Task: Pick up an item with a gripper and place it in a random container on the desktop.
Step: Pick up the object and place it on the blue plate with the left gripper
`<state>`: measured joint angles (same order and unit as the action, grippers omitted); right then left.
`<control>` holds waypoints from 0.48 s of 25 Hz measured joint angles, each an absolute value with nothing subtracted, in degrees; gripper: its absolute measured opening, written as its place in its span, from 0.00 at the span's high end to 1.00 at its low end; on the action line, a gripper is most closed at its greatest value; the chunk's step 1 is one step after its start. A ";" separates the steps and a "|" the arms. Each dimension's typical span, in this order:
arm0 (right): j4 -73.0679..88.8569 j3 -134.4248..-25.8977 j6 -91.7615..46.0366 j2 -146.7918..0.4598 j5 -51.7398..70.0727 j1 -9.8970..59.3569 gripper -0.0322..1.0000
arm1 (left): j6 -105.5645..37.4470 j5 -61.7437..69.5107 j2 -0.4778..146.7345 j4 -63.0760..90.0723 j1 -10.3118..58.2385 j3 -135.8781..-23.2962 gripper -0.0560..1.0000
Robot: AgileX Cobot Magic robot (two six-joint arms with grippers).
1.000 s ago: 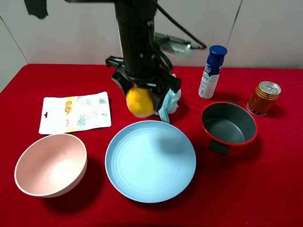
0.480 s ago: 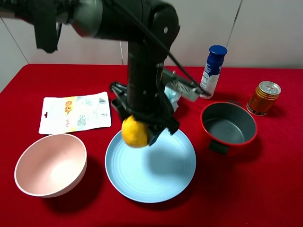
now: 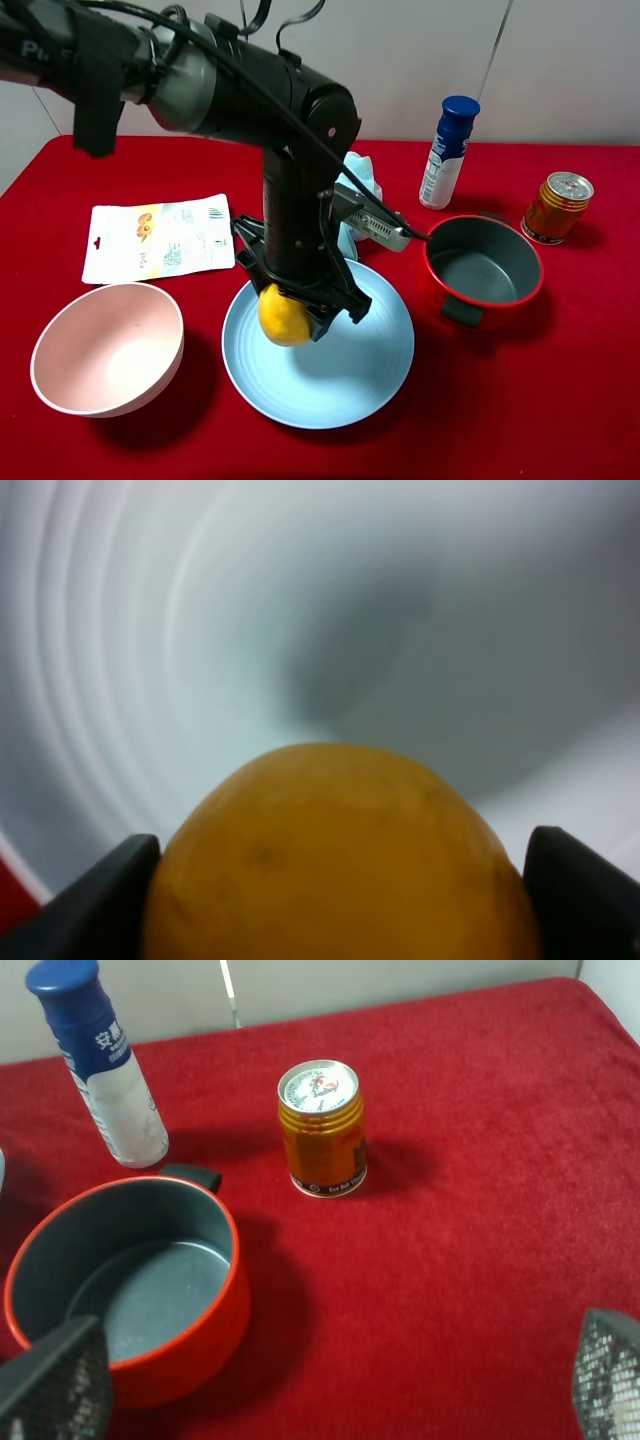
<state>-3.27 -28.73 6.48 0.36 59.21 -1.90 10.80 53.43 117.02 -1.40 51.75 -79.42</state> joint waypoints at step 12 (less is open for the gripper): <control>-3.27 -28.73 6.48 0.36 59.21 -1.90 0.30 | 10.75 47.40 119.41 0.42 51.75 -79.12 0.28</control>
<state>-3.27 -28.73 6.48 0.36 59.21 -1.90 10.75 47.40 119.41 0.42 51.75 -79.12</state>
